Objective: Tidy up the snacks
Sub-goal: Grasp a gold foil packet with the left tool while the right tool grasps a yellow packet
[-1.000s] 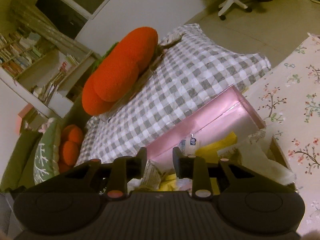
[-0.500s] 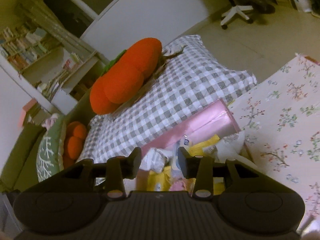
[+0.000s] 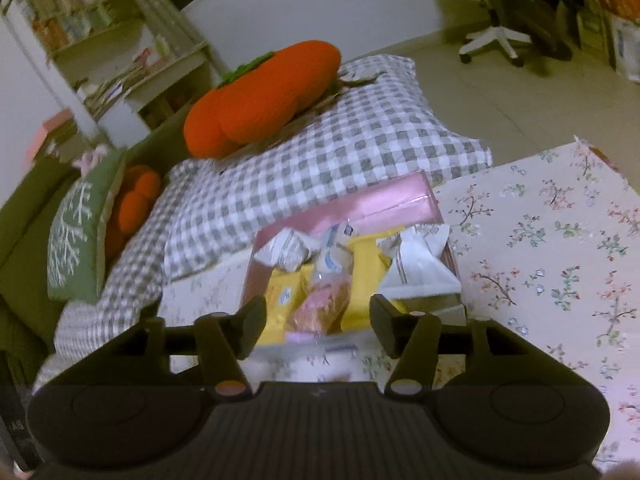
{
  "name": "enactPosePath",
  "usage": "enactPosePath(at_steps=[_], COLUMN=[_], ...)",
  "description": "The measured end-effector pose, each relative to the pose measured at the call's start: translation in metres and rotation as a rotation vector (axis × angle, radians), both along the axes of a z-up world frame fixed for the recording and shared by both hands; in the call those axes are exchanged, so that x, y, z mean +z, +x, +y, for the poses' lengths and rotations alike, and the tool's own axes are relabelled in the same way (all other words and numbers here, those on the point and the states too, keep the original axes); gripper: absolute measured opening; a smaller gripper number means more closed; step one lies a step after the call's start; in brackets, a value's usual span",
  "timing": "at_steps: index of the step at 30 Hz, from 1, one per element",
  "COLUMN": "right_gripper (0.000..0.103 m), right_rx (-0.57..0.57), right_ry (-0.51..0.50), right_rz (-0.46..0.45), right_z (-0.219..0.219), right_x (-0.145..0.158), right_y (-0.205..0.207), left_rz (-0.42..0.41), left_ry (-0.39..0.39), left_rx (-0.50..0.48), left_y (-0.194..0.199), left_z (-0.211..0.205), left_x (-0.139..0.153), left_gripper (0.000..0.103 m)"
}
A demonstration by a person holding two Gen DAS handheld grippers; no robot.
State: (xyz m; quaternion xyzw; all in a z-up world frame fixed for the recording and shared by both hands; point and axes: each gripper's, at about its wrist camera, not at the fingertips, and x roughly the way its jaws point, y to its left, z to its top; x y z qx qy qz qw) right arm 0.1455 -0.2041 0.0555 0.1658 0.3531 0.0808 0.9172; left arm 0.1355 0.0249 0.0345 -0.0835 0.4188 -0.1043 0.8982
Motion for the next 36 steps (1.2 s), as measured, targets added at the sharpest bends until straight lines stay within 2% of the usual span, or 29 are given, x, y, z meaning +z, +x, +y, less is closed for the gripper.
enactPosePath(at_steps=[8, 12, 15, 19, 23, 25, 27, 28, 30, 33, 36], right_gripper=[0.056, 0.058, 0.062, 0.062, 0.062, 0.062, 0.062, 0.062, 0.062, 0.062, 0.062], right_rx=[-0.002, -0.008, -0.001, 0.011, 0.009, 0.009, 0.016, 0.022, 0.033, 0.059, 0.117], right_ry=[-0.096, -0.109, -0.117, -0.122, -0.127, -0.122, -0.126, -0.134, -0.146, -0.139, -0.147], right_rz=[0.043, 0.061, 0.057, 0.059, 0.063, 0.064, 0.069, 0.069, 0.070, 0.084, 0.110], right_z=[-0.001, -0.001, 0.001, 0.003, 0.002, 0.001, 0.003, 0.004, 0.007, 0.011, 0.022], right_x=[-0.008, -0.010, -0.010, -0.012, -0.013, -0.013, -0.014, -0.014, -0.016, -0.021, -0.031], right_y=[-0.015, -0.018, -0.018, -0.018, -0.017, -0.017, -0.017, -0.017, -0.017, -0.014, -0.010], left_rz=[0.081, 0.132, 0.161, 0.209, 0.211, 0.214, 0.219, 0.225, 0.235, 0.229, 0.218], left_ry=[0.070, 0.055, 0.085, 0.092, 0.112, 0.120, 0.143, 0.142, 0.126, 0.111, 0.077], left_rx=[-0.074, -0.111, -0.132, -0.125, -0.119, -0.119, -0.121, -0.122, -0.127, -0.125, -0.126], left_y=[-0.031, -0.043, -0.045, -0.043, -0.043, -0.042, -0.042, -0.042, -0.041, -0.041, -0.040], left_z=[-0.017, -0.026, -0.036, -0.039, -0.040, -0.040, -0.042, -0.042, -0.043, -0.041, -0.036], left_x=[-0.020, -0.030, -0.041, -0.055, -0.061, -0.063, -0.066, -0.068, -0.069, -0.068, -0.061], left_gripper=[0.076, 0.076, 0.076, 0.075, 0.073, 0.066, 0.048, 0.046, 0.034, 0.026, 0.026])
